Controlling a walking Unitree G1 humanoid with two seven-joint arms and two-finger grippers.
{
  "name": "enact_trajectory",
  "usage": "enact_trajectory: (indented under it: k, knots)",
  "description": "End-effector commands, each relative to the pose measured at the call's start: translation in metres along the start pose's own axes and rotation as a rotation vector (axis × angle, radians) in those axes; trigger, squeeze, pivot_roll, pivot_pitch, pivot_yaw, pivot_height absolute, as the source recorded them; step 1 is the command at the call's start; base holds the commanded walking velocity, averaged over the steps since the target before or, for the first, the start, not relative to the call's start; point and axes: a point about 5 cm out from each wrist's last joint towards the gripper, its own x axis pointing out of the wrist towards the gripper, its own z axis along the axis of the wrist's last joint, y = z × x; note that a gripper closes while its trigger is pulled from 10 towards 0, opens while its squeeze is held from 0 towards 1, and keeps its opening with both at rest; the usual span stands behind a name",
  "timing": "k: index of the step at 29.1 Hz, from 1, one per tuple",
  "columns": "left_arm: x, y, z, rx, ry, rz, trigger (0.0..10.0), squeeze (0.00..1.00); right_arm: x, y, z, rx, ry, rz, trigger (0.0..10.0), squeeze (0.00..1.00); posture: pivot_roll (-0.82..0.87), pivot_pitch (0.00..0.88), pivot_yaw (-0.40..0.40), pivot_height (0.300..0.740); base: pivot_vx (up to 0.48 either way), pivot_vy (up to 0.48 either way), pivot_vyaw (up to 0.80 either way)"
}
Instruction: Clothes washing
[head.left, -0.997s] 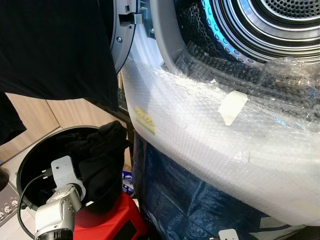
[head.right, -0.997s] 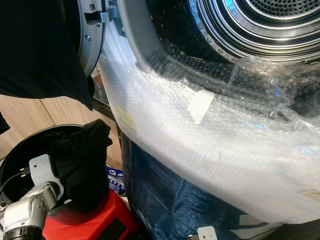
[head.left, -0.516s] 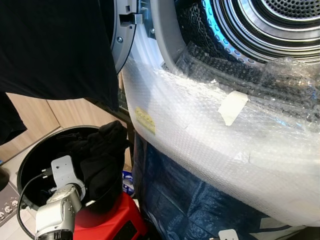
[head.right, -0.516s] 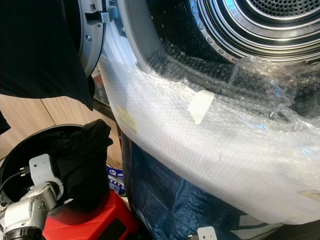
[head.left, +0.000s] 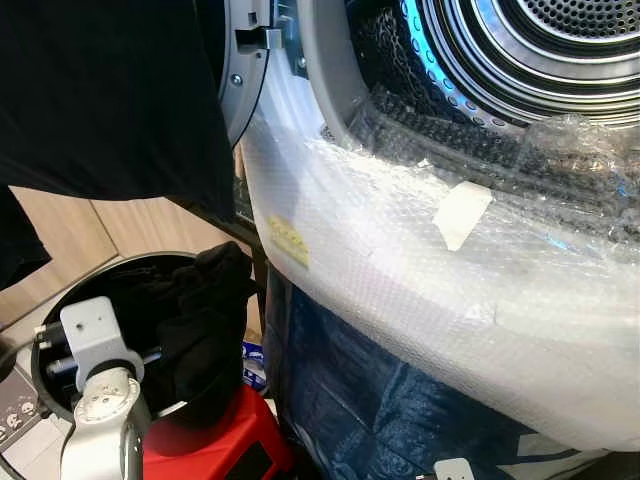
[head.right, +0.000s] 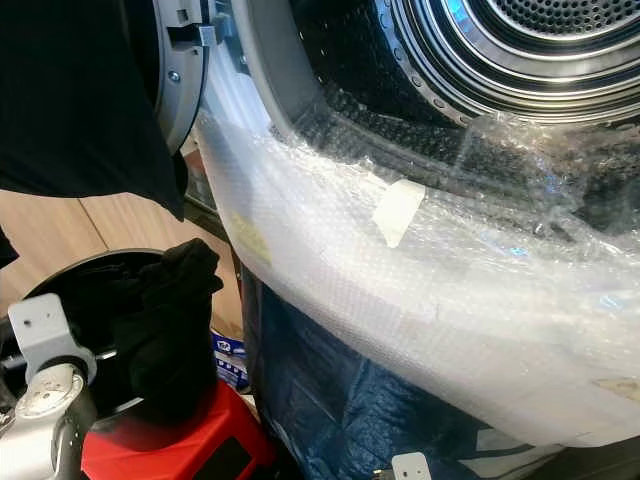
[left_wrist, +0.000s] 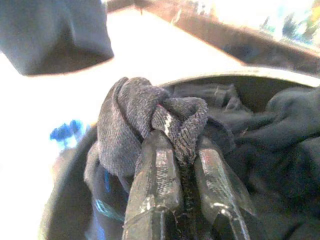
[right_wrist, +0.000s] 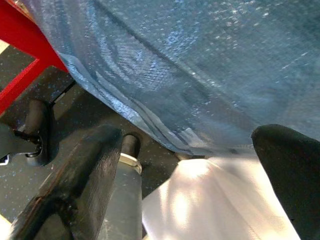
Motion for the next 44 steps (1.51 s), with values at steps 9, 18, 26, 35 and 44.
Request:
enact_trajectory:
  k: [9,18,26,35,44]
  knots:
    - [-0.045,-0.044,0.055,0.197,-0.492,-0.377,0.0,0.0,-0.001,0.001,-0.003,-0.014,0.012,0.006,10.0,0.0,0.14,0.105,-0.031,0.74,0.0,0.0,0.0]
    - [-0.051,-0.061,0.064,0.13,-0.51,-0.516,0.0,0.0,0.0,0.002,-0.002,-0.005,0.008,0.004,10.0,0.0,0.13,0.104,-0.026,0.74,0.0,0.0,0.0]
    - [-0.09,-0.11,0.043,-0.002,-0.345,-1.093,0.0,0.0,0.0,0.003,-0.002,-0.006,0.006,0.008,10.0,0.0,0.13,0.102,-0.031,0.74,0.0,0.0,0.0]
    - [-0.126,-0.142,0.044,-0.071,-0.244,-1.588,0.0,0.0,0.0,0.004,0.001,-0.001,-0.001,0.007,10.0,0.0,0.11,0.088,-0.029,0.74,0.0,0.0,0.0]
    - [-0.131,-0.137,0.007,0.148,-0.001,-1.913,0.0,0.0,-0.001,-0.003,-0.005,-0.02,0.006,0.0,10.0,0.0,0.11,0.089,-0.033,0.74,0.0,0.0,0.0]
